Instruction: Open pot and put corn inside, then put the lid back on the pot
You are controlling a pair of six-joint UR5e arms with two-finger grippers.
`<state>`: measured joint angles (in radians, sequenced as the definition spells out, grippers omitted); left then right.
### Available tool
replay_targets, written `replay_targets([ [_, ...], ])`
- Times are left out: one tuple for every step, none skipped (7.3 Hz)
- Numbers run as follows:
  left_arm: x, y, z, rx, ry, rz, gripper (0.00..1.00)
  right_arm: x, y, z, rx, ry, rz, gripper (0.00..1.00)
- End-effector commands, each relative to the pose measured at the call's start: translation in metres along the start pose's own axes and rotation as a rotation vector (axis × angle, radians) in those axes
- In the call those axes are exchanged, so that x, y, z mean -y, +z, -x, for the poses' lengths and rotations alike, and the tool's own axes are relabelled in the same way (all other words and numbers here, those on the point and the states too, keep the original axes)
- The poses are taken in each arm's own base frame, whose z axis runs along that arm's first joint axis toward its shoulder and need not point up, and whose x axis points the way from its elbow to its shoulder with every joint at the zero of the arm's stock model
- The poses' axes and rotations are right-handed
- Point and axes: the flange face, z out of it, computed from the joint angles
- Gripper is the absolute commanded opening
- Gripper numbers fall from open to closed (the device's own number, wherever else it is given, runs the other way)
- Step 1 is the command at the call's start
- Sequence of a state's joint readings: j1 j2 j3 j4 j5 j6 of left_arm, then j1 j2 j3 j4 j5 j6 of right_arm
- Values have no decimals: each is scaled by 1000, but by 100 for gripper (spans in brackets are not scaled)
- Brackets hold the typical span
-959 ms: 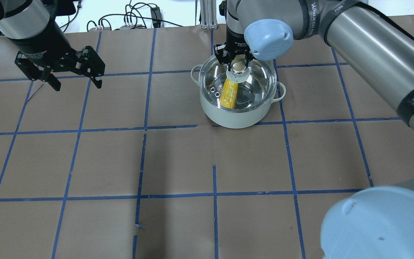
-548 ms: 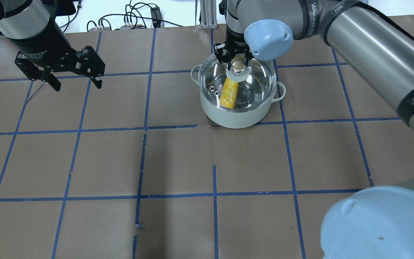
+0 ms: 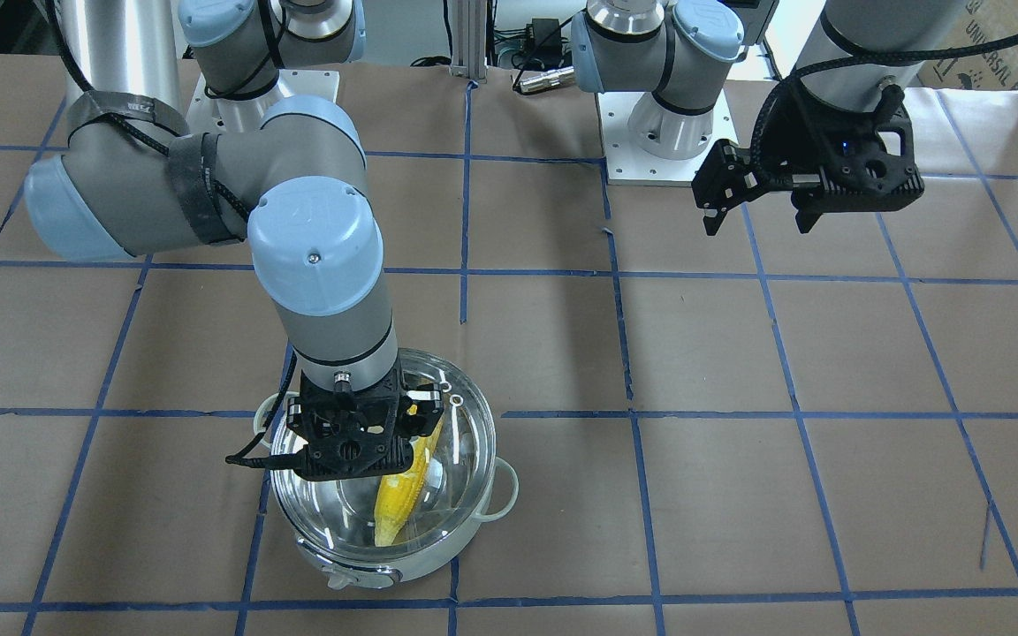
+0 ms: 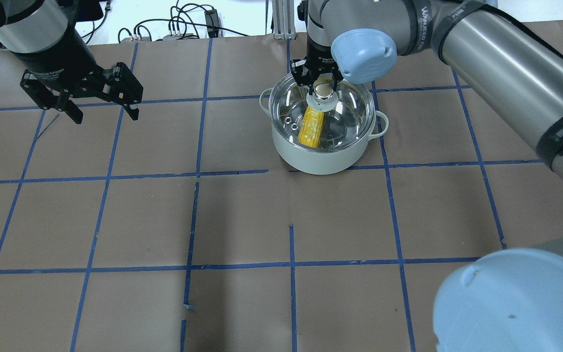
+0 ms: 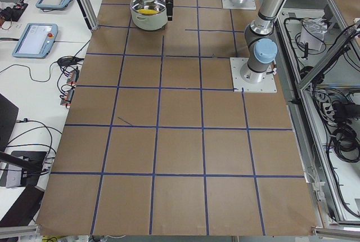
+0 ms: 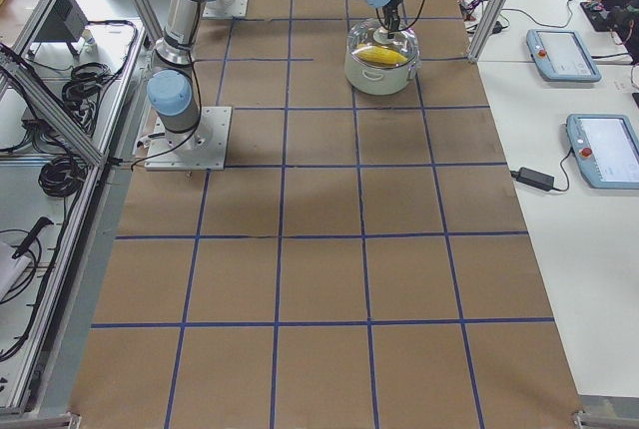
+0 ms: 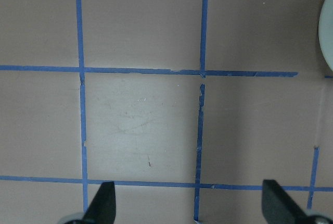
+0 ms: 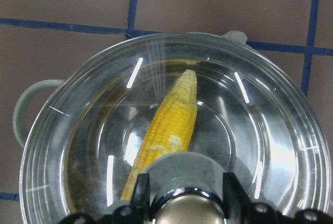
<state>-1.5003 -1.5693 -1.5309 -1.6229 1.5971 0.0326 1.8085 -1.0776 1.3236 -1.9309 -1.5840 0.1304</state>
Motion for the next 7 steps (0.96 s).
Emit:
replay_targets([
  [0,0,0,0,0,0,100,2,-10,0,2,2,-18,59],
  [0,0,0,0,1,0,100,5,-38,0,11,2,-63,62],
  [0,0,0,-2,1,0,100,9,-65,-1,12,0,-100,65],
  [0,0,0,-2,1,0,100,10,-73,-8,7,-2,-91,70],
  [0,0,0,0,1,0,100,6,-83,-21,5,10,-100,100],
  [0,0,0,0,1,0,100,-4,-100,-35,0,14,-91,100],
  [0,0,0,0,1,0,100,-13,-122,-61,-7,29,-87,100],
])
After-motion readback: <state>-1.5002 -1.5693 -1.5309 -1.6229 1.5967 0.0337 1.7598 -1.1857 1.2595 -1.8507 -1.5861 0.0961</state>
